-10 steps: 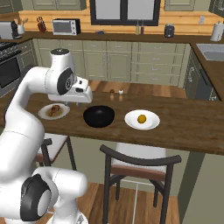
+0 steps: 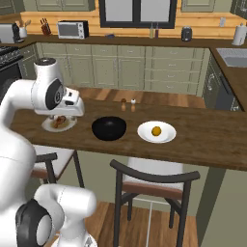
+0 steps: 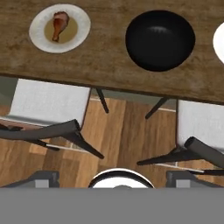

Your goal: Pick the chicken drumstick and lemon from their plates and place them in the bowl. Then put the bowl in the fridge.

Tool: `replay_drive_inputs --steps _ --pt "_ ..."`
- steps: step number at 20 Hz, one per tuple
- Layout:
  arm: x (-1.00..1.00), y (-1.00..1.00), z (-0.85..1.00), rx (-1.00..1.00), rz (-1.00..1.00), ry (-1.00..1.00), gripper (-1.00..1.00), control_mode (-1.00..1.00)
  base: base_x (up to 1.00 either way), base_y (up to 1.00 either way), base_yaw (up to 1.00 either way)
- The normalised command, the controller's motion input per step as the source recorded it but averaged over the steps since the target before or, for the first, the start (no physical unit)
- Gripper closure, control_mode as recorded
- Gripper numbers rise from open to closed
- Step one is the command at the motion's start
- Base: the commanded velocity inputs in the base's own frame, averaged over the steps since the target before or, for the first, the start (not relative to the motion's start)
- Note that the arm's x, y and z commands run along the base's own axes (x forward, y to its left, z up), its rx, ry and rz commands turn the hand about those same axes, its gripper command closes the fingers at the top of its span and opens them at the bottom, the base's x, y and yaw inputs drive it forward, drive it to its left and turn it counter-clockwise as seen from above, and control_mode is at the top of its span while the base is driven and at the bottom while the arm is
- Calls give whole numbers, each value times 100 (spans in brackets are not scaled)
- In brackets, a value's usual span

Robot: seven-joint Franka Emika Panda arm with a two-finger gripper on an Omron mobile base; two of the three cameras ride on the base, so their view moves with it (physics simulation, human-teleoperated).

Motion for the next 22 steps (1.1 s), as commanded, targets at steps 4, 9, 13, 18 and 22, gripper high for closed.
replay_drive_inputs --steps 4,9,13,18,22 --pt "44 100 -17 4 2 0 -100 -100 0 0 0" --pt "68 100 -13 4 1 2 -100 -100 0 0 0" --pt "92 90 -47 12 0 16 -100 -100 0 0 0" --pt "54 52 -37 1 0 10 -100 -100 0 0 0" --pt "45 55 -17 -18 0 22 -100 -100 0 0 0"
